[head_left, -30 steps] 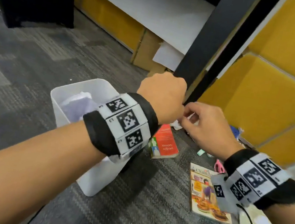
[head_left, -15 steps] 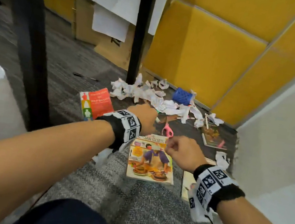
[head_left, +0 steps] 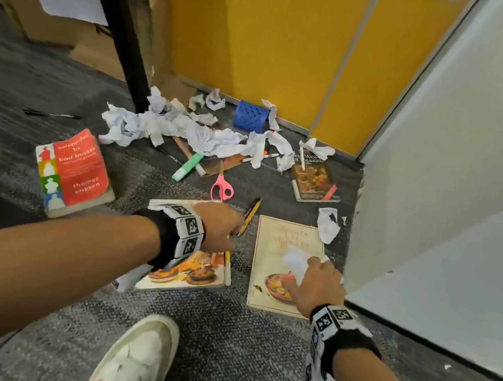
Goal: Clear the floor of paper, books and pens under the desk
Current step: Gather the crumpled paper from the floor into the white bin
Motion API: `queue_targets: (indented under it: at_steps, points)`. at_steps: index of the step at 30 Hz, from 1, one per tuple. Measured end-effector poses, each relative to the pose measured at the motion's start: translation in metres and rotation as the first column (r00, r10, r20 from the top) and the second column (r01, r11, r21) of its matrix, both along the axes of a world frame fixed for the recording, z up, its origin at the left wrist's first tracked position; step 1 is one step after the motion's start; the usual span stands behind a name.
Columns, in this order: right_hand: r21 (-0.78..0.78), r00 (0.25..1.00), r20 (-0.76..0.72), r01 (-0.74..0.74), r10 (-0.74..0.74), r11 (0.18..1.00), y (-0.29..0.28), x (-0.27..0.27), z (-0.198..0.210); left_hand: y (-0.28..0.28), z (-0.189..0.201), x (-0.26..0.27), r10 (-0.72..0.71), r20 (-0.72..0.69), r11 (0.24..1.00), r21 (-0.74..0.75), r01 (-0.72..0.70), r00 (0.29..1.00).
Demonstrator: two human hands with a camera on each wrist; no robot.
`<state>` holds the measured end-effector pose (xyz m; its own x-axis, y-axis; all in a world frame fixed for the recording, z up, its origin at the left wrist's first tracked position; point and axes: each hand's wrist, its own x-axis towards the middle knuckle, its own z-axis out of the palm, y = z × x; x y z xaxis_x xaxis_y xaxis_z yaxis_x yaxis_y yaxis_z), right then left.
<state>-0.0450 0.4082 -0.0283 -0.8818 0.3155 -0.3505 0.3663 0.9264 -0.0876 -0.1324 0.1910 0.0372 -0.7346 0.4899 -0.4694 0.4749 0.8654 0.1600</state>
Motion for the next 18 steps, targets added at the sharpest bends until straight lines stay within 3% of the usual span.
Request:
queue_targets:
  at_steps: [2, 5, 11, 18]
  points:
    - [0.026, 0.999, 0.010, 0.038, -0.038, 0.999, 0.017, 0.005, -0.012, 0.024, -0.018, -0.008, -0.016, -0.006, 0.999, 0.035, 0.017, 1.000]
    - [-0.055, 0.998, 0.019, 0.060, -0.059, 0.997, 0.034, 0.005, -0.029, 0.065, -0.052, -0.011, -0.040, 0.032, 0.995, 0.094, 0.037, 0.999]
    - [0.074, 0.993, 0.074, -0.100, 0.094, 0.992, 0.054, -0.005, -0.063, 0.127, -0.105, -0.004, -0.106, 0.065, 0.983, 0.157, 0.095, 0.992]
    - [-0.162, 0.994, 0.069, 0.095, -0.085, 0.982, 0.054, -0.018, -0.067, 0.146, -0.128, -0.016, -0.234, 0.061, 0.966, 0.129, 0.225, 0.970]
